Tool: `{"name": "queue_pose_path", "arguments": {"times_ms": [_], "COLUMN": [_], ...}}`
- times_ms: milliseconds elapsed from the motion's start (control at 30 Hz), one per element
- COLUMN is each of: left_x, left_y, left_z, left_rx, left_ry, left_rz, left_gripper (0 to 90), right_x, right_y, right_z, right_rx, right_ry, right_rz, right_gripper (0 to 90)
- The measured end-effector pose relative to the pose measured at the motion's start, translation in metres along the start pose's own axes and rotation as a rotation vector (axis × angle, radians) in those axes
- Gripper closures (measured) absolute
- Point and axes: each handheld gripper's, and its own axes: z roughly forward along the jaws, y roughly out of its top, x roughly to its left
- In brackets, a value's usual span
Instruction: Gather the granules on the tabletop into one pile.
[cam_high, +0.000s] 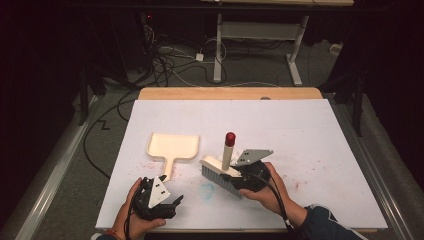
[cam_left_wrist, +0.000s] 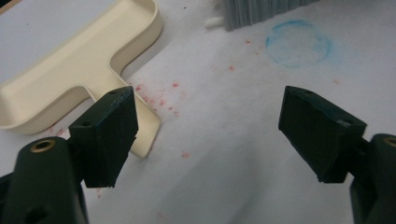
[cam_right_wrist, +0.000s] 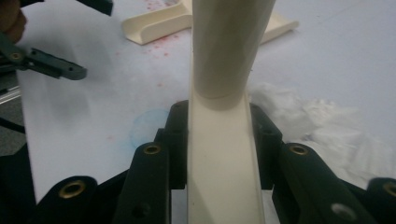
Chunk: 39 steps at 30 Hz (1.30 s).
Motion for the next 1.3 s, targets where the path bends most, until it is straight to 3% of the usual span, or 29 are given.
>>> {"name": "queue_pose_path", "arguments": {"times_ms": [133,300,433,600,700,867,967,1033,1133,1300], "left_x": [0.0,-0.001,-0.001,-0.001,-0.001,-0.001,-0.001,-0.001,-0.001,-0.002], "left_y": [0.0,0.001,0.001,0.001,0.001,0.001,0.001,0.001,0.001,0.002], "left_z": [0.0,0.001,0.001,0.001,0.002,0.001,0.001,0.0,0.001,0.002], "left_rx": [0.003,0.002,0.004,0.007,0.007,0.004,0.005,0.007,0.008,0.01], "left_ry": [0.0,-0.002,-0.003,-0.002,-0.002,0.0,0.002,0.002,0.003,0.002], "left_rz": [0.001,0.002,0.002,0.005,0.004,0.004,0.006,0.009,0.009,0.01], "left_gripper": [18.8,18.8,18.8,18.8,18.8,18.8,18.8,18.8,18.8,18.8], "right_x": [-0.008,-0.012,-0.018,-0.022,-0.024,-0.034,-0.044,-0.051,-0.064,-0.082], "right_y": [-0.003,-0.003,-0.004,0.001,0.004,0.004,-0.002,-0.009,-0.022,-0.042], "right_z": [-0.003,-0.013,-0.022,-0.038,-0.052,-0.074,-0.084,-0.089,-0.094,-0.09], "right_rx": [0.006,0.001,-0.018,-0.082,-0.12,-0.157,-0.153,-0.133,-0.106,-0.036], "right_ry": [-0.016,-0.073,-0.067,-0.021,-0.033,-0.106,-0.178,-0.238,-0.289,-0.388], "right_rz": [0.038,0.022,0.046,0.071,0.073,0.068,0.067,0.066,0.086,0.112], "right_gripper": [68.3,68.2,68.2,68.3,68.2,68.3,68.2,68.3,68.3,68.3]}}
